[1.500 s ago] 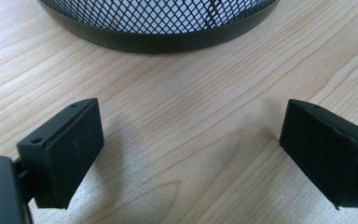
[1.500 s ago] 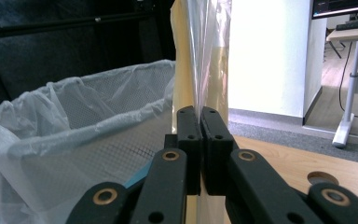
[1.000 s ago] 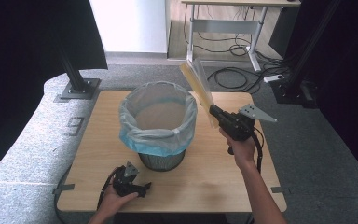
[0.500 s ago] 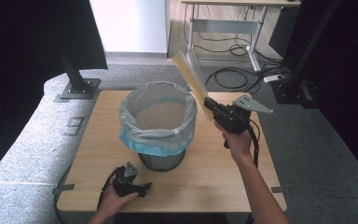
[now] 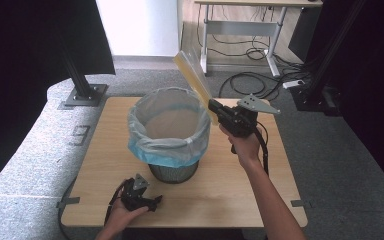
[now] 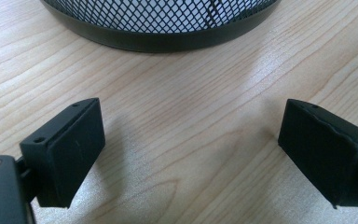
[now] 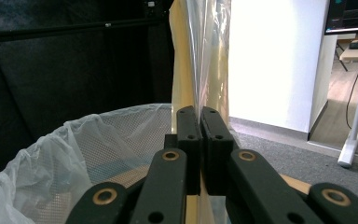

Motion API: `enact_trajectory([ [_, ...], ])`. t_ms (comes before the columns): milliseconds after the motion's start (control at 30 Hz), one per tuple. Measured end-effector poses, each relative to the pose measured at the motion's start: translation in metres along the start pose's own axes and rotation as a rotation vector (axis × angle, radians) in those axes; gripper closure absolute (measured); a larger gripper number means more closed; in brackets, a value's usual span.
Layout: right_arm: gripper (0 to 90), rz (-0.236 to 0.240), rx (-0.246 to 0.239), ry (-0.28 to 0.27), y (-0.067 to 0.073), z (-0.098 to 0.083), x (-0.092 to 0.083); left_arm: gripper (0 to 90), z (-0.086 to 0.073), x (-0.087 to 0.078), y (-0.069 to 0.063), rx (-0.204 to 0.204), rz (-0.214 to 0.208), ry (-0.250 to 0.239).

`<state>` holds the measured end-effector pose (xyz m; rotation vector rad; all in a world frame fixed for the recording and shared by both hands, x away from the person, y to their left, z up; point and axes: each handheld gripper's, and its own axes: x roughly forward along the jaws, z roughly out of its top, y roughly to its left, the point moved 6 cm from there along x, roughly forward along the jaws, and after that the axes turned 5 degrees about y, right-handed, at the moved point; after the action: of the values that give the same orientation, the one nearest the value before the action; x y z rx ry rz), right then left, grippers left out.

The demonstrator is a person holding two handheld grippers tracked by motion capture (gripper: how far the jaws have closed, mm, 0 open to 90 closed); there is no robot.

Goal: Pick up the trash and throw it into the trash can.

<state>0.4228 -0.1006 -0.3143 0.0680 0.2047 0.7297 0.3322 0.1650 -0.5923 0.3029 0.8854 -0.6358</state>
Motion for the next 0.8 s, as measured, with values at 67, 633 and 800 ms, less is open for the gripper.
enact_trajectory([
  [67,87.1,0.004,-0.004,0.005,0.003,0.001,0.003,6.7,0.0,0.0,0.0,0.004,0.001,0.002],
  [633,86.6,0.017,-0.024,0.012,0.017,0.01,0.022,6.7,0.0,0.0,0.0,0.005,-0.001,0.001],
  [800,86.6,0.016,-0.029,0.023,0.021,0.011,0.029,6.7,0.0,0.0,0.0,0.007,-0.002,0.001],
])
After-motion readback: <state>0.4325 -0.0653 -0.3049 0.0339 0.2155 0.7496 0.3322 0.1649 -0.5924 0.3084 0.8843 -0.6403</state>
